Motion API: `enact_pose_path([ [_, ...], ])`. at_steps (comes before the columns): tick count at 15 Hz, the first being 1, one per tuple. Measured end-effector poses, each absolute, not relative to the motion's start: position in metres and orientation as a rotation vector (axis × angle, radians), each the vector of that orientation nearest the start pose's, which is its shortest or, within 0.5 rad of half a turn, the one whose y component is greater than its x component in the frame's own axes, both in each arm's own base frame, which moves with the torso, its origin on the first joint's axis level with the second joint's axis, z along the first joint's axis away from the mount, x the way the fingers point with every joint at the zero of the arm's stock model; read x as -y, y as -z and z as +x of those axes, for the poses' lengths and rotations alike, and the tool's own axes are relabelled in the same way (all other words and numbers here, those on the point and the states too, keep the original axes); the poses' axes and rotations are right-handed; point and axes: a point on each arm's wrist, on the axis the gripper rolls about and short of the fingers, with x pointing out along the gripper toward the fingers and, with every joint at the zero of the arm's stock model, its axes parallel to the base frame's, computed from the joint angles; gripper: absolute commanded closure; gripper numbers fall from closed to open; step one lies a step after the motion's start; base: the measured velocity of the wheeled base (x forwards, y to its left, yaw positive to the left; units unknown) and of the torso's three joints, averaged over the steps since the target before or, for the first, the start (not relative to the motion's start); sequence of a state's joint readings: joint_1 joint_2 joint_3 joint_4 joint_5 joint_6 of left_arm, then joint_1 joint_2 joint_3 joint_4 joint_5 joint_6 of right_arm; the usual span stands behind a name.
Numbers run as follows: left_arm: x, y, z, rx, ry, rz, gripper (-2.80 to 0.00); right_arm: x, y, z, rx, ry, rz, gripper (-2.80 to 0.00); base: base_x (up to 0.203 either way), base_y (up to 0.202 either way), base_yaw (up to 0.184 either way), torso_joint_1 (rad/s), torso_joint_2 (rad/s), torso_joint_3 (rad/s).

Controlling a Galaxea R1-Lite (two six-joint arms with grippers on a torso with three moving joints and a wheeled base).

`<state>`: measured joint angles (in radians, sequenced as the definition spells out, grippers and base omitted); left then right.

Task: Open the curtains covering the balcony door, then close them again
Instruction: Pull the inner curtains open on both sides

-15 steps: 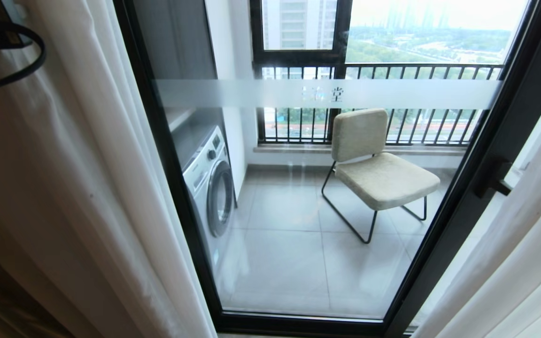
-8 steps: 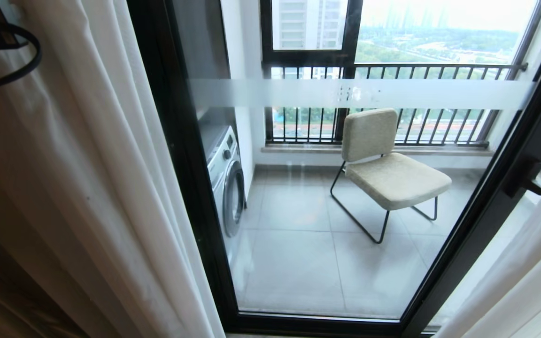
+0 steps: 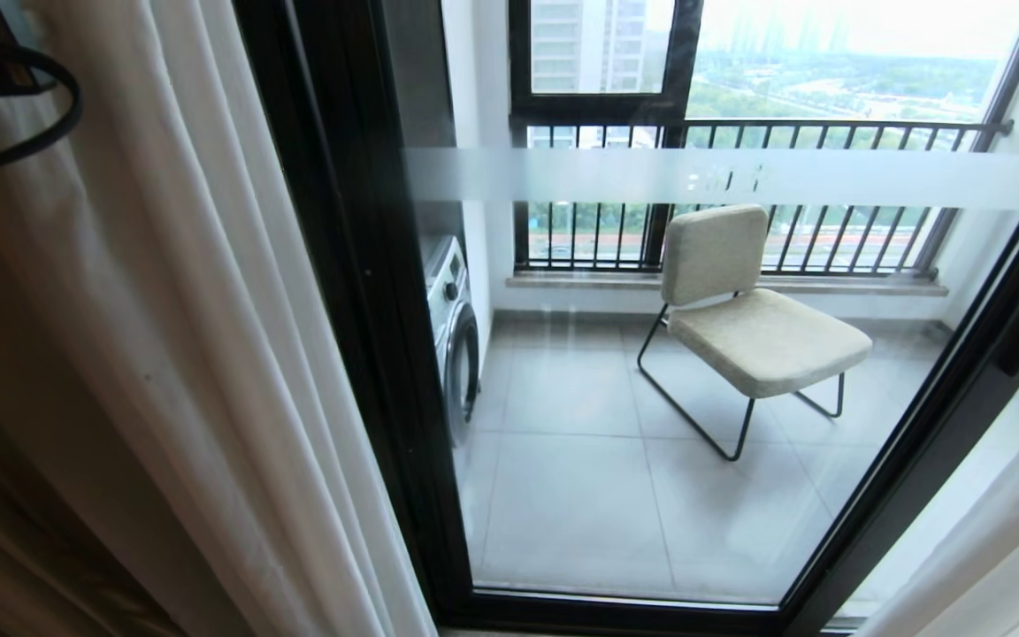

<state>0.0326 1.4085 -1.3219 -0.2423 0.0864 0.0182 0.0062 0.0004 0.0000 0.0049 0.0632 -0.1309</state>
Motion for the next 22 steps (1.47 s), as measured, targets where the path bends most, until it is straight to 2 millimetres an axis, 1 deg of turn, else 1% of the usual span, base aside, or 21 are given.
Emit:
enact_pose_path([
  [6, -0.01, -0.372, 0.235, 0.156, -0.12, 0.012, 0.0, -0.001, -0.075, -0.023, 0.0, -0.069, -0.131, 0.0, 0.0, 0.0, 0.0, 0.0, 0.0, 0.0],
  [11, -0.012, -0.372, 0.236, 0.161, -0.127, -0.036, 0.0, -0.001, -0.075, -0.023, 0.0, -0.069, -0.131, 0.0, 0.0, 0.0, 0.0, 0.0, 0.0, 0.0],
  [17, -0.047, -0.376, 0.231, 0.178, -0.25, -0.046, 0.0, -0.001, -0.075, -0.023, 0.0, -0.07, -0.131, 0.0, 0.0, 0.0, 0.0, 0.0, 0.0, 0.0],
  [19, -0.062, -0.375, 0.228, 0.177, -0.267, -0.044, 0.0, -0.001, -0.075, -0.023, 0.0, -0.069, -0.131, 0.0, 0.0, 0.0, 0.0, 0.0, 0.0, 0.0],
  [22, -0.091, -0.374, 0.224, 0.175, -0.322, -0.056, 0.0, -0.001, -0.075, -0.023, 0.0, -0.069, -0.131, 0.0, 0.0, 0.0, 0.0, 0.0, 0.0, 0.0],
])
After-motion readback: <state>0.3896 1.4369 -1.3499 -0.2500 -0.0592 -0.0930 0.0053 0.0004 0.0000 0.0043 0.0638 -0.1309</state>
